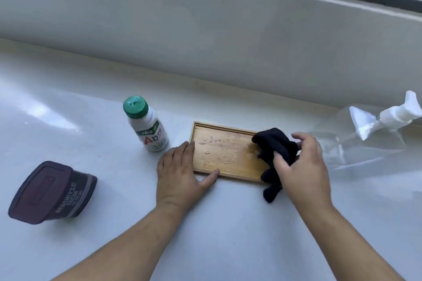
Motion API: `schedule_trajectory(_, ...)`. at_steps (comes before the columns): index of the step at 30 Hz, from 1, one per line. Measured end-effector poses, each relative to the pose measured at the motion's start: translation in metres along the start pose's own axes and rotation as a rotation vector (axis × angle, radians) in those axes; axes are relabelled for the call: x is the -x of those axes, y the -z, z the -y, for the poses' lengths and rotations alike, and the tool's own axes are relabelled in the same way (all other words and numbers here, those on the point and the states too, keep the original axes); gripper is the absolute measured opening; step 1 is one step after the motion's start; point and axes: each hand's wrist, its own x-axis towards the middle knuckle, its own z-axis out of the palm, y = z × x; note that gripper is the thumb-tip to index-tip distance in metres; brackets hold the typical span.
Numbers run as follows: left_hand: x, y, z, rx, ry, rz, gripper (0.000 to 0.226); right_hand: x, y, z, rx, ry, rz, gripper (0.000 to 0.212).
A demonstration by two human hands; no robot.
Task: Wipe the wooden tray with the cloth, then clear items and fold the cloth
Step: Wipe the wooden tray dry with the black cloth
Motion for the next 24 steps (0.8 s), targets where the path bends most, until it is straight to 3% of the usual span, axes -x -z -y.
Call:
schedule_trajectory(5,-0.003,-0.005,0.002,0.018,0.017,-0.027,0.109,-0.035,-0.084,0.031,0.125,0.007,0.079,0.034)
schedule_trajectory(9,-0.002,-0.008,0.001,0.055,0.004,-0.065,0.086,0.008,-0.127,0.073,0.093,0.365,0.335,0.028)
schedule_trajectory(11,-0.001,-0.006,-0.001,0.066,0.012,-0.062,0.083,0.016,-0.117,0.066,0.115,0.455,0.427,0.027)
schedule_trajectory(14,0.000,-0.004,-0.001,0.012,-0.015,-0.051,0.106,-0.008,-0.071,0.021,0.204,0.288,0.370,0.025)
schedule_trajectory(18,0.000,-0.003,0.000,-0.017,0.002,-0.012,0.113,-0.034,-0.037,-0.010,0.182,-0.015,0.196,0.023)
schedule_trajectory(21,0.001,-0.001,-0.002,-0.013,0.017,0.011,0.112,-0.019,-0.079,0.030,0.120,0.110,0.270,0.027)
schedule_trajectory(24,-0.001,-0.002,-0.001,0.032,0.024,0.005,0.089,0.004,-0.119,0.077,0.093,0.270,0.472,0.026)
